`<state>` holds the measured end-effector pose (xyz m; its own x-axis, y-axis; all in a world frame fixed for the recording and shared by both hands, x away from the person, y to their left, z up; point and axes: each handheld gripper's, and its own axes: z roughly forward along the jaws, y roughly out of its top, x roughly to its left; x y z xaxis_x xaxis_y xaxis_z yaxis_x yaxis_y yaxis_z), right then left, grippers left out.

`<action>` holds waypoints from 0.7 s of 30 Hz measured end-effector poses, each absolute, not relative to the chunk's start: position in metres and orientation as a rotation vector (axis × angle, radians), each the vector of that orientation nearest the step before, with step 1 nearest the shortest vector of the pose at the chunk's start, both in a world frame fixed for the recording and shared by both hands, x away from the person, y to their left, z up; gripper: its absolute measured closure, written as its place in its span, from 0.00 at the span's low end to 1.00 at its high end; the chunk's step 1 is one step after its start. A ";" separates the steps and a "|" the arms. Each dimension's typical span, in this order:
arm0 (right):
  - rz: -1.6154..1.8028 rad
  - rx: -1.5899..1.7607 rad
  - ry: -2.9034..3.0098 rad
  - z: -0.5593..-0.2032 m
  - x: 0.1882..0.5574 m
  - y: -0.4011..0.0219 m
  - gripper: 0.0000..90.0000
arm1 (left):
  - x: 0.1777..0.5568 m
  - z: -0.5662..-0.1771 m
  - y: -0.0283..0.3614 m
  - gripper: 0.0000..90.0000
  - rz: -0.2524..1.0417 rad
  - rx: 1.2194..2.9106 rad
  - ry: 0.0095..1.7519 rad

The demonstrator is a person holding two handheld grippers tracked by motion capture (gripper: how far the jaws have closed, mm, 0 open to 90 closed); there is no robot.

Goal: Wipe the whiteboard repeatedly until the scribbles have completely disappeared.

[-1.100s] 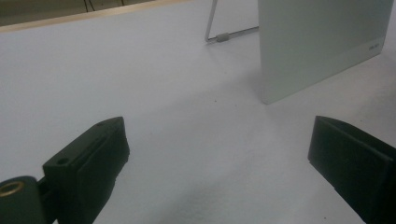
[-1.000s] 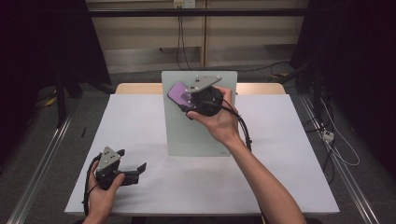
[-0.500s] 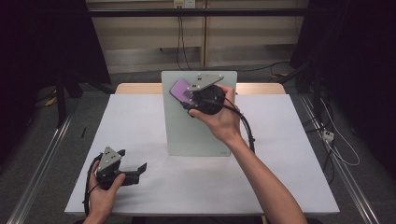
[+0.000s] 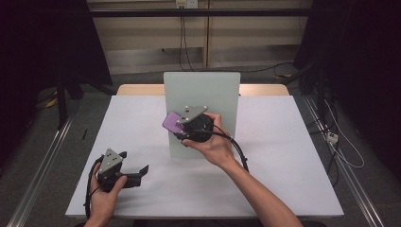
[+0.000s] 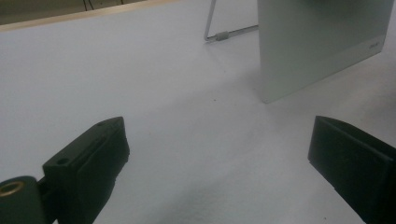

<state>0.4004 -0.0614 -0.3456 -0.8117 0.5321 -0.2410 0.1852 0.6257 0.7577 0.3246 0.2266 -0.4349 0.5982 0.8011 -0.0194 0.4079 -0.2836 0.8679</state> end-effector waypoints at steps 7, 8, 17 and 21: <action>1.093 0.607 2.308 -0.319 0.406 -0.088 0.47 | 0.324 -0.435 0.227 0.05 0.537 1.898 0.970; 1.099 0.615 2.288 -0.314 0.406 -0.095 0.47 | 0.324 -0.435 0.227 0.05 0.536 1.894 0.973; 1.142 0.737 2.107 -0.275 0.408 -0.162 0.47 | 0.324 -0.435 0.226 0.05 0.532 1.908 0.968; 1.114 0.770 2.065 -0.269 0.405 -0.184 0.47 | 0.325 -0.435 0.225 0.05 0.540 1.910 0.965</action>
<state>0.4046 -0.1841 -0.2691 -0.6092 0.7457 -0.2697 0.1839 0.4637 0.8667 0.3250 0.2248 -0.4350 0.5997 0.8001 -0.0146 0.4069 -0.2892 0.8665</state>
